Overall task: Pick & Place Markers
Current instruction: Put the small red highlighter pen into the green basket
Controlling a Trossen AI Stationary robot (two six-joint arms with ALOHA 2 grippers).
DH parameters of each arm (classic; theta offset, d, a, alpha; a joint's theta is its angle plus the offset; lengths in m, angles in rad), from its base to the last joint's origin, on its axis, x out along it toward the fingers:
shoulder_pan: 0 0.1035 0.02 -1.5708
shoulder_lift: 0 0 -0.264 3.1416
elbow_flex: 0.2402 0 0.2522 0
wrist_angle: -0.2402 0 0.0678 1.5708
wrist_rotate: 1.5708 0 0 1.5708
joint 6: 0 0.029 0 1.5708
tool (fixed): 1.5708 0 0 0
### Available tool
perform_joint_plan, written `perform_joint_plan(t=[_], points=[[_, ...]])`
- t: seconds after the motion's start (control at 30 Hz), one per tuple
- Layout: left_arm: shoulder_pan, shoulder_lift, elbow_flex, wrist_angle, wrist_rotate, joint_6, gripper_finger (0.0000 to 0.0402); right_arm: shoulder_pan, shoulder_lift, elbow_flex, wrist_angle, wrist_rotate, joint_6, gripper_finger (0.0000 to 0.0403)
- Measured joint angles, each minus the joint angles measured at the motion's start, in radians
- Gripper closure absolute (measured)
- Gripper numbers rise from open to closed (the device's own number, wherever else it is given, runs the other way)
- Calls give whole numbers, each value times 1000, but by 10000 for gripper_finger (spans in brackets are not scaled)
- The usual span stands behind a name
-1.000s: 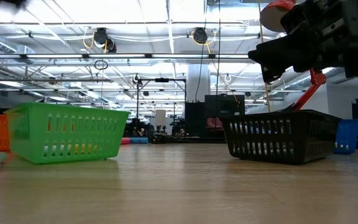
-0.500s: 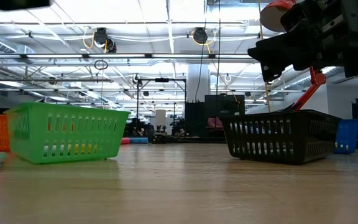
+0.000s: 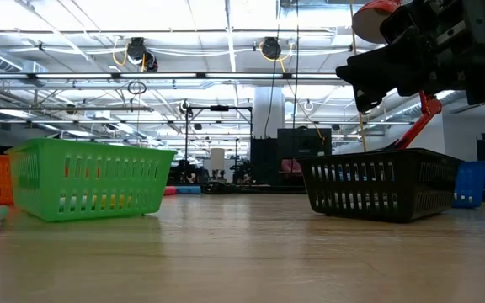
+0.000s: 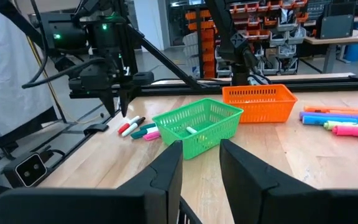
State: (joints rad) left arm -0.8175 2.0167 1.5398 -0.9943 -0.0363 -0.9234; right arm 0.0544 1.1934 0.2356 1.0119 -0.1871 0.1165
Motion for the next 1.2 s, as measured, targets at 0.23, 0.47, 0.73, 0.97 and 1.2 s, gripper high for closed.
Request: perform_joint_plan(t=[0.23, 0.47, 0.73, 0.97, 1.2], points=[[-27, 0, -15, 9, 36, -31, 275, 0, 0, 0, 0, 0, -5, 310], [-43, 0, -124, 97, 35, -81, 275, 0, 0, 0, 0, 0, -5, 310], [-49, -10, -254, 325, 2, -108, 275, 0, 0, 0, 1, 0, -8, 310], [-50, -10, -287, 346, -22, -139, 275, 0, 0, 0, 0, 0, -7, 310], [-45, -21, -294, 338, 44, -66, 333, 0, 0, 0, 0, 0, -5, 310]])
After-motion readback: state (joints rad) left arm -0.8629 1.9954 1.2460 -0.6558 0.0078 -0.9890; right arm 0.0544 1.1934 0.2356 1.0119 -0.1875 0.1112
